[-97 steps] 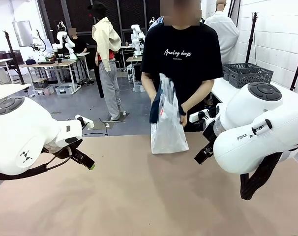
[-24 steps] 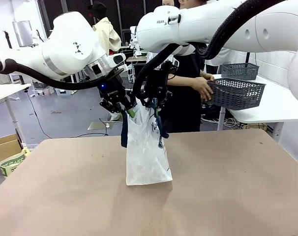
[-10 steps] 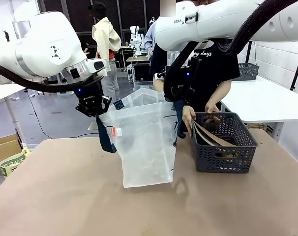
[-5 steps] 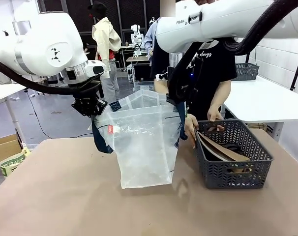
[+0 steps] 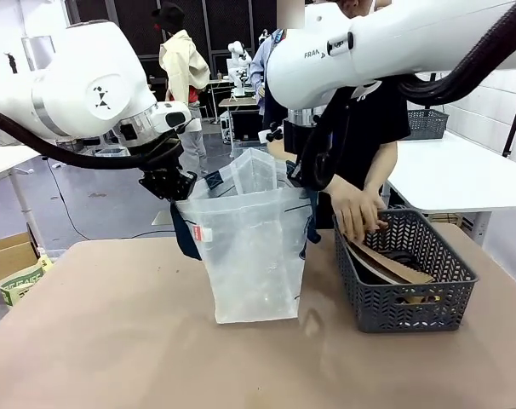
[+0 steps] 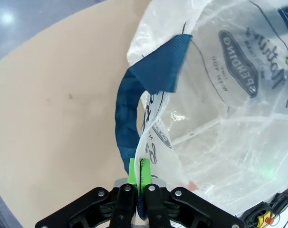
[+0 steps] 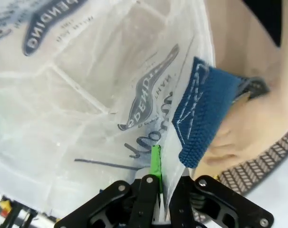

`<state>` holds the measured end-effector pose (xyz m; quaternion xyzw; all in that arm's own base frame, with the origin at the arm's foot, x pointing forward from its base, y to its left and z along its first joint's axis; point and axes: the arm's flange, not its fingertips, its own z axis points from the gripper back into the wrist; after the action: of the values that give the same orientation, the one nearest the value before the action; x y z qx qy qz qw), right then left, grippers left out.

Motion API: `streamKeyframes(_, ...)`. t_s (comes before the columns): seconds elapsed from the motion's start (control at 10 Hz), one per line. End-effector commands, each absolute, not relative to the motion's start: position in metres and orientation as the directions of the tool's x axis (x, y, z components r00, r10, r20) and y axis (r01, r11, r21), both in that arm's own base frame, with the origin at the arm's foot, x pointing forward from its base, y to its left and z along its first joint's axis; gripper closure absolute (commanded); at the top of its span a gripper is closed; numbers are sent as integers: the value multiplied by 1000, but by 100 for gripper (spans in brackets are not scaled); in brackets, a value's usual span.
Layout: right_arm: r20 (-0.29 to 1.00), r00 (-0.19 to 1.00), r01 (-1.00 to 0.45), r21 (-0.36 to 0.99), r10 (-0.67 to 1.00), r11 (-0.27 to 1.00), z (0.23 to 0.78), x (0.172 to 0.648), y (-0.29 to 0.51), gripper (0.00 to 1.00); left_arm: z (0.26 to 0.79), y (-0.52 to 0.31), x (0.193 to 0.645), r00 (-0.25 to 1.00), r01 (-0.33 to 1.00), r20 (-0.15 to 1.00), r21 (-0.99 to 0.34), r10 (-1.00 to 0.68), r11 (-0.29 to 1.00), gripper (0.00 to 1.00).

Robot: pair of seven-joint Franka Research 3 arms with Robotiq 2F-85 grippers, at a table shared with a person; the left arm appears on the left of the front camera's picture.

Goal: Transfer purchased items from the store into the shopping bag.
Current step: Open the Reusable shopping bag in the center of the table, then move the Reusable shopping bag to the right side of the table.

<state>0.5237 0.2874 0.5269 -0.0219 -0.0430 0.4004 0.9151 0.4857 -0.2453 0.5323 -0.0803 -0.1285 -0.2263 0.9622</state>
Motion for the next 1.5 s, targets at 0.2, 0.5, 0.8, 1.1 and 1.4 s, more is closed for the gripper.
streamKeyframes(0.2, 61, 670, -736, -77, 740, 673, 523, 521, 287, 100, 528, -247, 483, 855, 482, 274, -106, -440, 870, 100)
streamKeyframes(0.5, 61, 670, -736, -77, 740, 673, 523, 521, 287, 100, 528, -247, 483, 855, 482, 274, -106, -440, 870, 100)
streamKeyframes(0.8, 61, 670, -736, -77, 740, 673, 523, 521, 287, 100, 528, -247, 483, 855, 482, 274, -106, -440, 870, 100)
streamKeyframes(1.1, 61, 670, -736, -77, 740, 673, 523, 521, 287, 100, 528, -247, 483, 855, 482, 274, -106, -440, 870, 100)
streamKeyframes(1.4, 61, 670, -736, -77, 740, 673, 523, 521, 287, 100, 528, -247, 483, 855, 482, 274, -106, -440, 870, 100)
